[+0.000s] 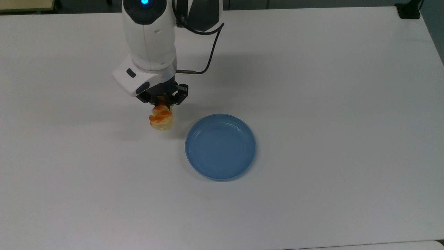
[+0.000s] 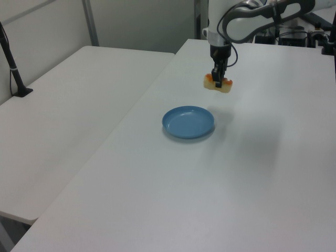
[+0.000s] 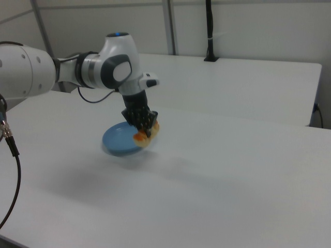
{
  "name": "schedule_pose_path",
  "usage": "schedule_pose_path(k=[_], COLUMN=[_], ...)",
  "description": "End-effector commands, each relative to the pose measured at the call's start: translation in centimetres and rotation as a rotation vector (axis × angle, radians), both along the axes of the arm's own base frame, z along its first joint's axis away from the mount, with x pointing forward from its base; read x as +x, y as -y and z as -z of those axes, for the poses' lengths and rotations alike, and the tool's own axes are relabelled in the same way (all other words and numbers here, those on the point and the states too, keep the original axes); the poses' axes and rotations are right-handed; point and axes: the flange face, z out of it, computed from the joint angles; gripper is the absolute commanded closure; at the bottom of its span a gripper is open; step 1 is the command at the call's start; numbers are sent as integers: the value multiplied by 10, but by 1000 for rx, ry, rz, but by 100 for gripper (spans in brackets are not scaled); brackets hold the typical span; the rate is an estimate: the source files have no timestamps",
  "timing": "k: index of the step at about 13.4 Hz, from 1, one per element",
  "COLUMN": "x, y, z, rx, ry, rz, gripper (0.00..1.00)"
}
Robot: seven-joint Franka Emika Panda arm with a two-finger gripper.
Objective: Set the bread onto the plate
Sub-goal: 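Lift the bread roll and carry it toward the blue plate, then lower the bread roll onto the plate center and open the gripper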
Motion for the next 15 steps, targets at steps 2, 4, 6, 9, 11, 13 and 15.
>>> schedule_pose_path(k=[2, 4, 6, 9, 11, 13, 15], x=[20, 30, 45, 54, 52, 50, 50], y=[-47, -68, -90, -120, -136, -145, -150], z=[-11, -3, 15, 46, 57, 60, 68], rx=[-2, 0, 11, 15, 15, 23, 25], ry=[58, 94, 154, 178, 164, 157, 145], rz=[34, 7, 17, -9, -43, -78, -95], gripper=[73, 73, 73, 72, 71, 71, 48])
